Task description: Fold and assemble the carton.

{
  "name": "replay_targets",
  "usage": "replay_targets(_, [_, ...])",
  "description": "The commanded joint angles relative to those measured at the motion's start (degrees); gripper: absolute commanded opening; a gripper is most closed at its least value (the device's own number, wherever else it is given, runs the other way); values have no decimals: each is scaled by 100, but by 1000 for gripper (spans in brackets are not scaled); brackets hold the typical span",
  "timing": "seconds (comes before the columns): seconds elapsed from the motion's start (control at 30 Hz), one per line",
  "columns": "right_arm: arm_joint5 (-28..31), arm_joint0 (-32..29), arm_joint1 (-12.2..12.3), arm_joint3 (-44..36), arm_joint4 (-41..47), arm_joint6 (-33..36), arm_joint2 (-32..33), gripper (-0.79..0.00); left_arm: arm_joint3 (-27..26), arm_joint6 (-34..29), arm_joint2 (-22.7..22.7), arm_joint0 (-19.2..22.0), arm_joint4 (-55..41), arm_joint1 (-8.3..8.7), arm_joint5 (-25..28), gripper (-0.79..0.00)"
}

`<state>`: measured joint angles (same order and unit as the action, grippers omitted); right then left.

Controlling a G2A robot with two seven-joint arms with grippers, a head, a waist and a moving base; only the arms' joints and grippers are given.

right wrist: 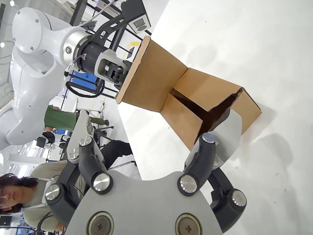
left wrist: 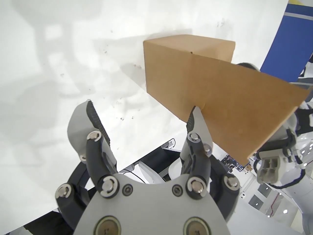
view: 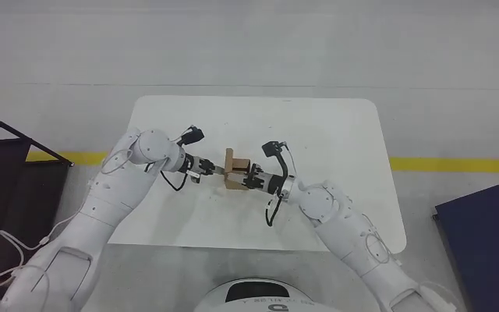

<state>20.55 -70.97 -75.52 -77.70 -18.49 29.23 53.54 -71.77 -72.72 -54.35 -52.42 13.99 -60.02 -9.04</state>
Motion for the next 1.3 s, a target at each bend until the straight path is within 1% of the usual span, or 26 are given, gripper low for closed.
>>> replay_targets(0.0, [21,14,-1,15,42,43,-8,0,58,11,32,37,-12,-13,2,-135])
replay_targets(0.27, [67,47,-10,47,127,122,-72,0,195,-6,224,167,16,-74,-3,-169])
replay_targets(0.43, [44,73,-10,85,161,119,-70,0,235,8,309,244,7,-110,-25,-172])
replay_targets(0.83, [-448,72,62,102,172,36,279,0,315,6,300,263,-4,-106,9,-212])
replay_targets(0.93, [-621,42,94,85,279,101,434,-52,319,0,309,273,-4,-108,-4,-222])
replay_targets(1.03, [-1015,54,142,76,247,307,605,-142,328,-15,318,294,0,-111,-10,-215])
replay_targets(1.1, [-1151,24,175,21,292,428,729,-259,335,-20,314,306,-9,-111,-10,-222])
replay_targets(1.13, [-1248,8,191,-3,289,513,774,-342,338,-21,313,309,-11,-111,-8,-222])
replay_targets(1.17, [-1341,0,206,-41,255,583,810,-369,341,-24,312,311,-12,-111,-6,-225])
replay_targets(1.2, [-1454,-15,219,-62,239,683,834,-369,343,-26,311,313,-12,-110,-4,-222])
replay_targets(1.27, [-1666,0,244,-132,141,920,851,-329,351,-19,307,313,-26,-111,-8,-222])
